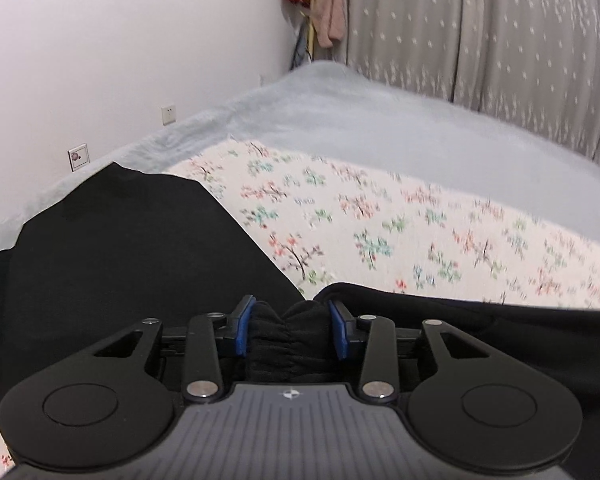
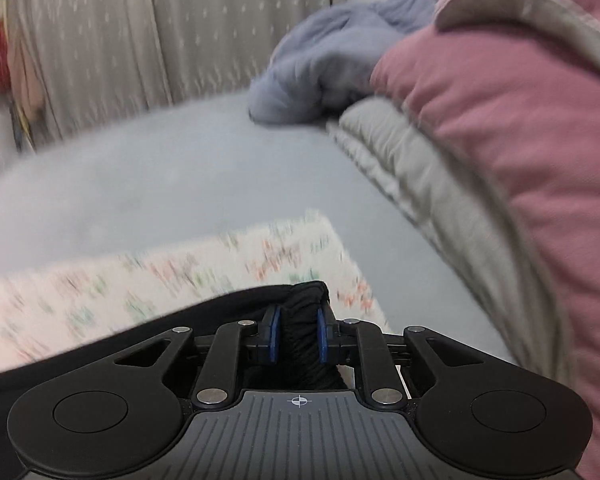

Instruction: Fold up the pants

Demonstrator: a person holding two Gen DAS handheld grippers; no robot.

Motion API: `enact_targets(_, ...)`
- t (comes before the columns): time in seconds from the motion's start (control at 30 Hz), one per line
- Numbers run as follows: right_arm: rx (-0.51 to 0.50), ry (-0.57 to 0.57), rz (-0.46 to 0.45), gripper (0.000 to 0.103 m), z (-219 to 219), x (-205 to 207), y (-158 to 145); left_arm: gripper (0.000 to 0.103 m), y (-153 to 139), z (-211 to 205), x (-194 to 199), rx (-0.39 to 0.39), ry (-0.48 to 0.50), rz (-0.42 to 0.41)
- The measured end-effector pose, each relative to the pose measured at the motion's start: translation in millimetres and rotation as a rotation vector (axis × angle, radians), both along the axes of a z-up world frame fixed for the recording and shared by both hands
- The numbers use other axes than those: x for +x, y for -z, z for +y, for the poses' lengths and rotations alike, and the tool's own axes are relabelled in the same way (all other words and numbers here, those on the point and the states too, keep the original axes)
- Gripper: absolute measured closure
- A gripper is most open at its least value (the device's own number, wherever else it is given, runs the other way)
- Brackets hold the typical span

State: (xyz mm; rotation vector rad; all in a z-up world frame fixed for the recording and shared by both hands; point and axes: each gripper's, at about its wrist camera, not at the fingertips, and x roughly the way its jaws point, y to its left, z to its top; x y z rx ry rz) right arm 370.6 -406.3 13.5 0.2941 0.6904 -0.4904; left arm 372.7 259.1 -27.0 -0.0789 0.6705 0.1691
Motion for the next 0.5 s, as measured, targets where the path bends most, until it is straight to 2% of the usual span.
enact_targets(0.1, -0.038, -0.023, 0.013, 0.086, 2.7, -11.1, -17.9, 0.060, -1.9, 3.3, -7.5, -0.015, 0.001, -0.003)
enact_targets(0.17, -0.024, -0.017, 0.043, 0.086, 2.8, -18.2, -15.7, 0.060, -8.6, 3.6, -11.4, -0.029, 0.002, -0.014)
enact_targets(0.27, -0.038, -0.007, 0.094, 0.086, 10.6, -22.9, -9.9, 0.061, -34.8, 7.9, -27.7, -0.055, 0.019, -0.075)
enact_targets(0.33, -0.033, -0.016, 0.027, 0.086, 18.8, -33.5, -26.8, 0.061, -51.8, 16.7, -46.3, -0.072, 0.042, -0.138)
enact_targets(0.4, -0.020, -0.035, -0.085, 0.086, 24.9, -51.3, -60.0, 0.060, -64.8, 35.7, -74.2, -0.075, 0.071, -0.204)
enact_targets(0.5, -0.041, -0.084, -0.238, 0.086, 38.6, -107.1, -103.2, 0.059, -57.4, 69.3, -112.6, -0.095, 0.153, -0.242)
